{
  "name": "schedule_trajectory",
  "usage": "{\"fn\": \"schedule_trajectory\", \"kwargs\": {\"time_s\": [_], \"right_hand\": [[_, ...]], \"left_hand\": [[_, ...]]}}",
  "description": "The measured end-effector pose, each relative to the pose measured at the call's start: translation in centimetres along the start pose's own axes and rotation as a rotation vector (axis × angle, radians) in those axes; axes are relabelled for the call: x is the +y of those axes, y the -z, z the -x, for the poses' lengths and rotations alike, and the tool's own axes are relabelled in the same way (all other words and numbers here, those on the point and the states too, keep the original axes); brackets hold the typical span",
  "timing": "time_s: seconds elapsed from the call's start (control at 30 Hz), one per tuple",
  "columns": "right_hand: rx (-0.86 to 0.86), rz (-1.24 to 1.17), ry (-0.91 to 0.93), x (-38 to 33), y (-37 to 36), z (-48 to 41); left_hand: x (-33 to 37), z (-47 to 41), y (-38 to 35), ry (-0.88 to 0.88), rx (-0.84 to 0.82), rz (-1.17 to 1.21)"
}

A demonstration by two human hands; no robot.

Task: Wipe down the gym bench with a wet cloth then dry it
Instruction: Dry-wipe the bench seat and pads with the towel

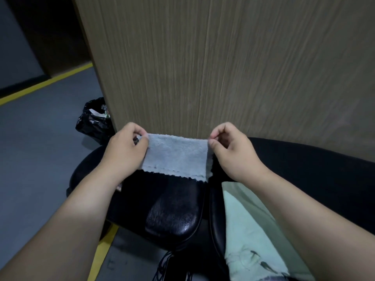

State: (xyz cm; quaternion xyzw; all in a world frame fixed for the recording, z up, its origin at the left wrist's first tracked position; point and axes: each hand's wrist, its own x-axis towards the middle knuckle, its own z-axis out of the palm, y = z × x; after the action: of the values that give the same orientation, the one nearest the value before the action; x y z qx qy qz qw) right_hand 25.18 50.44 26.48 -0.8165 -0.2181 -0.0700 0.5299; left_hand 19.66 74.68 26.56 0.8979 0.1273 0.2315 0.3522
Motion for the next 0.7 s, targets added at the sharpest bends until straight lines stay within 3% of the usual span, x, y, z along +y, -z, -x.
{"fn": "schedule_trajectory", "kwargs": {"time_s": [0.17,0.4,0.53,0.7], "right_hand": [[0.128,-0.001,0.160,-0.7,3.1,1.1],[0.235,0.106,0.239,-1.7,8.3,3.0],[0.213,0.116,0.146,-0.9,10.7,3.9],[0.252,0.118,0.021,1.4,12.2,4.1]], "left_hand": [[2.3,0.5,-1.1,-0.102,0.085,0.240],[7.9,2.1,-3.7,-0.281,0.032,0.211],[10.2,2.4,-5.9,-0.255,-0.030,0.229],[11.2,2.4,-8.1,-0.171,-0.276,0.255]]}}
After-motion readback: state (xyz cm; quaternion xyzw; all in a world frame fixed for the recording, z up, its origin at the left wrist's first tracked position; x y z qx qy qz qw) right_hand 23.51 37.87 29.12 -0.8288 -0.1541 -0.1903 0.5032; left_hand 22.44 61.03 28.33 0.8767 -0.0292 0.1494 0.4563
